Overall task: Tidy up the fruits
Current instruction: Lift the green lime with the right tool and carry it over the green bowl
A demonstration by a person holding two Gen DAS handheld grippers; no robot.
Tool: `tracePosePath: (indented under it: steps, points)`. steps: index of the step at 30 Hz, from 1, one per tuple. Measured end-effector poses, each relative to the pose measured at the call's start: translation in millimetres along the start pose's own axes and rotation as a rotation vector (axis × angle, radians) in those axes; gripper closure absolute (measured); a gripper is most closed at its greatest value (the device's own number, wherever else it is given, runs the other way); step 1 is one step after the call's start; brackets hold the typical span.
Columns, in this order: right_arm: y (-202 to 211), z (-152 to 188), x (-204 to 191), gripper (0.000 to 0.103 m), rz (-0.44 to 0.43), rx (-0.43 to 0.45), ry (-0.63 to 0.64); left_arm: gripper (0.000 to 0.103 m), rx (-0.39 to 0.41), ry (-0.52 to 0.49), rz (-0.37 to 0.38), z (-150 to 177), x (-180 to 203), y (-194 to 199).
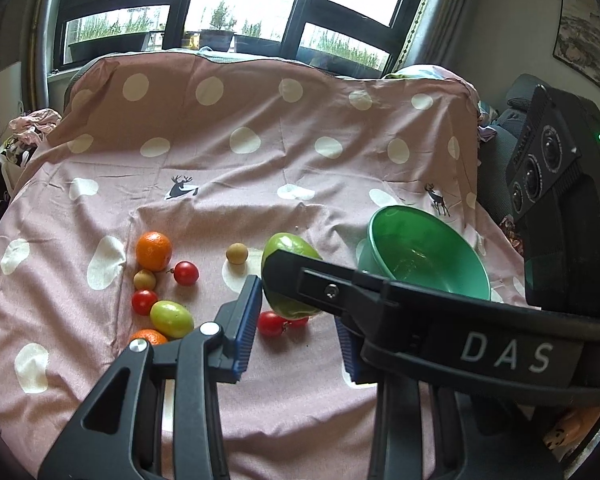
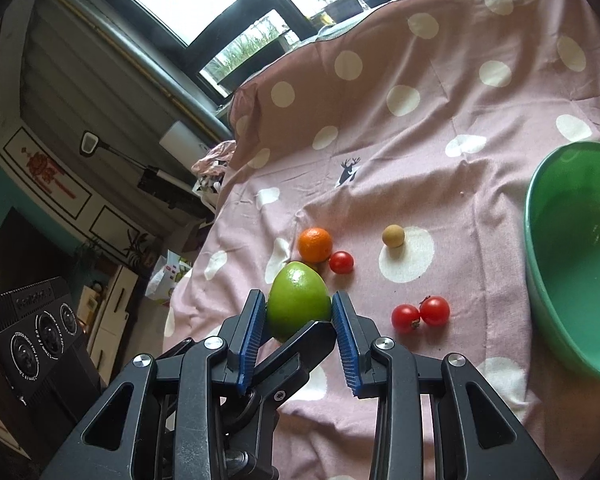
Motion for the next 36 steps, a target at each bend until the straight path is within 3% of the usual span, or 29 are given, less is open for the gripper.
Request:
tracePosePath:
  steps: [30,36]
  points:
    - [64.8,-15.4,71.3,0.066,-0.001,0.163,-0.16,0.07,-0.002,-0.175,0.07,-29.0,83.6,-36.9]
    - [74.3,-18.1,91.4,0.066,0.023,0.192,-0.211,0.07,-0.009,-0.201,0.115,-33.7,99.8,-54.9]
Point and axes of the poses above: each gripper's, at about its wrist camera, not at the fingertips, and y roughly against the way its jaws point, x to its right, z to its underside, the point moved 1 cm from there along -y, roughly the way its jaws point, and after that the axes turned 14 degrees about z, right-handed, at the moved point
